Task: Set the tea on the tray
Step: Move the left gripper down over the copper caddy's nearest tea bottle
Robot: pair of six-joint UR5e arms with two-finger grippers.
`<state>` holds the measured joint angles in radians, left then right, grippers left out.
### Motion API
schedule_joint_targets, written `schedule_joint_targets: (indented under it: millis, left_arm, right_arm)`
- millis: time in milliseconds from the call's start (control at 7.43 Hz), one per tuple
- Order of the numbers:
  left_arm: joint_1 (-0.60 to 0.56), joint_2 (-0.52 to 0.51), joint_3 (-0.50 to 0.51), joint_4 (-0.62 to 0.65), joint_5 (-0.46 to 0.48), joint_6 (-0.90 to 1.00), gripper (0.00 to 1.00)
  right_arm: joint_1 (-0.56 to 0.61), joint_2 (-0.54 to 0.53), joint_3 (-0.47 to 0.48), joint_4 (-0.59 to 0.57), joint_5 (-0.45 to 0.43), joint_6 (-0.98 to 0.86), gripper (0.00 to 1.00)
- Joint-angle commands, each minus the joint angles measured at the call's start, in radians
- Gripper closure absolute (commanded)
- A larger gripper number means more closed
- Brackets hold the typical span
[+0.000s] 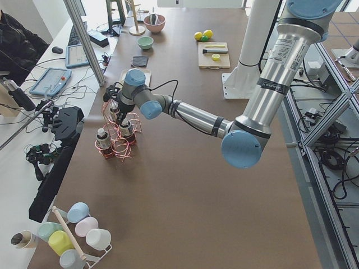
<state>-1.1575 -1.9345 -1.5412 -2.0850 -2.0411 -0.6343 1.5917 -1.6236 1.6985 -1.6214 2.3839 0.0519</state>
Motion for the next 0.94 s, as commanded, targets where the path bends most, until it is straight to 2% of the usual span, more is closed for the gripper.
schedule_joint_targets:
  millis: [0,269,538,673,808]
  left_arm:
    - [-0.004,0.011,-0.008,-0.001,-0.008,0.002,0.48]
    - [-0.007,0.037,-0.039,-0.001,-0.010,0.001,0.48]
    - [-0.005,0.048,-0.051,0.002,-0.007,0.001,0.53]
    - [-0.004,0.046,-0.051,0.003,-0.007,0.001,0.66]
    - [-0.004,0.037,-0.050,0.009,-0.007,-0.001,0.90]
  right_arm:
    - [0.001,-0.005,0.000,0.000,0.001,0.000,0.00]
    - [0.001,-0.010,0.003,0.000,0.003,-0.001,0.00]
    - [0.001,-0.009,0.001,0.000,0.003,-0.001,0.00]
    - [0.001,-0.009,0.001,0.000,0.003,-0.001,0.00]
    - [0.001,-0.009,0.000,0.000,0.001,-0.001,0.00]
